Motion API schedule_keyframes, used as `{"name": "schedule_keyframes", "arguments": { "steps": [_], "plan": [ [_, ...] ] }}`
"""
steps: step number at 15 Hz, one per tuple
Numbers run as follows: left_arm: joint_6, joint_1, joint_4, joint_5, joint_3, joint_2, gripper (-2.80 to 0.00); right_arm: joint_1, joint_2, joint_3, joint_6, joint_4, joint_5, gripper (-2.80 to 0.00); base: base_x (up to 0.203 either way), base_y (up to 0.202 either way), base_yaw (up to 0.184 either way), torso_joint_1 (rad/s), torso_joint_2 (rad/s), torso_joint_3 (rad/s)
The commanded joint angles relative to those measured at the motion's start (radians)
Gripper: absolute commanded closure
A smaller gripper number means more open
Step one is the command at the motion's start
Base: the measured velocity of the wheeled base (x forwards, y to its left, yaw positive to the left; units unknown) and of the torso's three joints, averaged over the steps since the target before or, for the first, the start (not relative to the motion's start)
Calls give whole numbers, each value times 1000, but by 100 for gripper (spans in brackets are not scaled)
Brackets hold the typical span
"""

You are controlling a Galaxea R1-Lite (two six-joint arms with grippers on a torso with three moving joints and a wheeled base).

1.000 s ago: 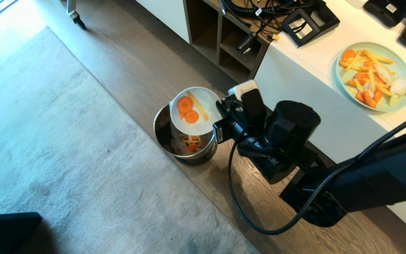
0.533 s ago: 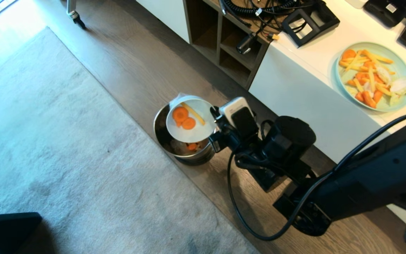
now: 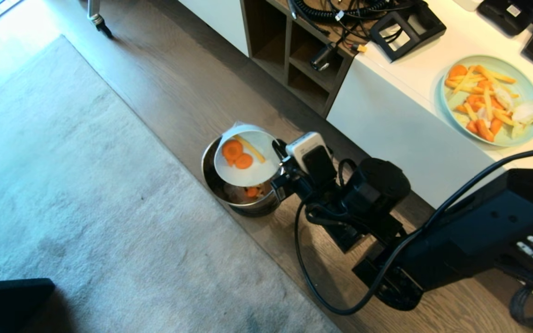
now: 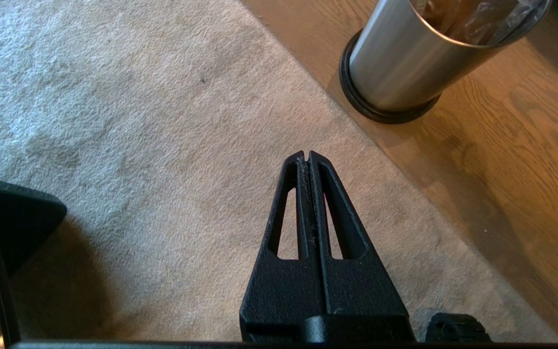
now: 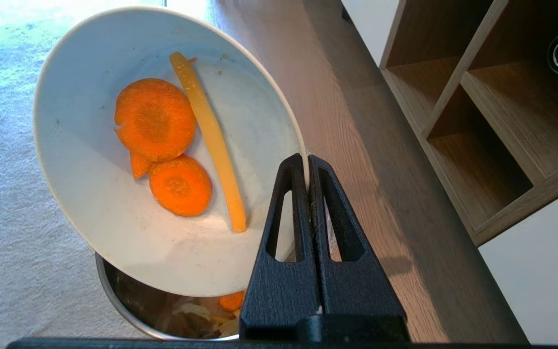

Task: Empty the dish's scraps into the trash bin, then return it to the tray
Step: Pour the leftover food from the bowl into the trash can

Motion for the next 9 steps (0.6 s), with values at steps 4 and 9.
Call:
{"name": "schedule_keyframes", "arguments": {
  "steps": [4, 9],
  "plan": [
    [-1, 0, 0, 0, 0, 0, 0, -1, 15, -1, -44, -41, 79, 0, 0, 0, 0, 0, 0, 0],
    [-1, 0, 0, 0, 0, 0, 0, -67, 41, -43, -180, -51, 236, 0, 0, 0, 0, 0, 0, 0]
  ]
}}
